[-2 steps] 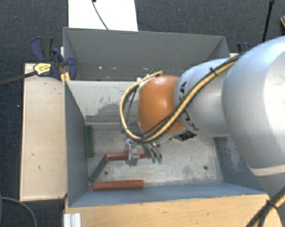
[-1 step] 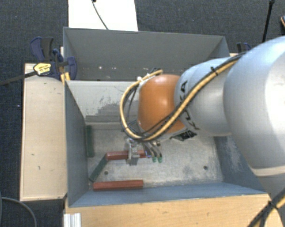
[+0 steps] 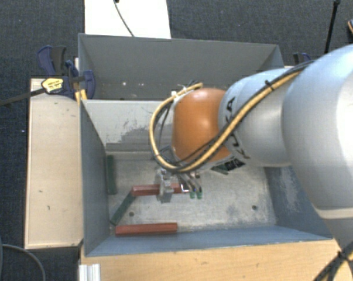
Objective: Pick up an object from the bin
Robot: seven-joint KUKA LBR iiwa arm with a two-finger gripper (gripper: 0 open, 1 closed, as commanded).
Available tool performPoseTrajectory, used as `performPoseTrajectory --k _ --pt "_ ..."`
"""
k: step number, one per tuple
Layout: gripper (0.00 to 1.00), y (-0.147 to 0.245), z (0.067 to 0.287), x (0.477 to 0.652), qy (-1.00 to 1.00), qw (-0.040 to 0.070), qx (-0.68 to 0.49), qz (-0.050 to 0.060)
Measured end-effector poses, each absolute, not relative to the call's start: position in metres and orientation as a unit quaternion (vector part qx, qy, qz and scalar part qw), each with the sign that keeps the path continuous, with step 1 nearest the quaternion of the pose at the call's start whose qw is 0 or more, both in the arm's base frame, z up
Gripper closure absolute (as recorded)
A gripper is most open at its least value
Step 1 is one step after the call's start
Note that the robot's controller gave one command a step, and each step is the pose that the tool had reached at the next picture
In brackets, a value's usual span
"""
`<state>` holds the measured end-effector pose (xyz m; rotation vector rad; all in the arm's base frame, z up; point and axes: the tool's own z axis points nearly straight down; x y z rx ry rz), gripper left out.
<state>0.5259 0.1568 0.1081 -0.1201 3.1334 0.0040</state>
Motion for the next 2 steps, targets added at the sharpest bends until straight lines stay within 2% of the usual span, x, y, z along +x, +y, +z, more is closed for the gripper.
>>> performPoseTrajectory --k 1,2 --pt "1.00 0.157 0.108 0.527 0.999 0.003 -0.038 0.001" --pt "1.00 0.157 0.137 0.528 0.999 0.003 -0.037 0.001"
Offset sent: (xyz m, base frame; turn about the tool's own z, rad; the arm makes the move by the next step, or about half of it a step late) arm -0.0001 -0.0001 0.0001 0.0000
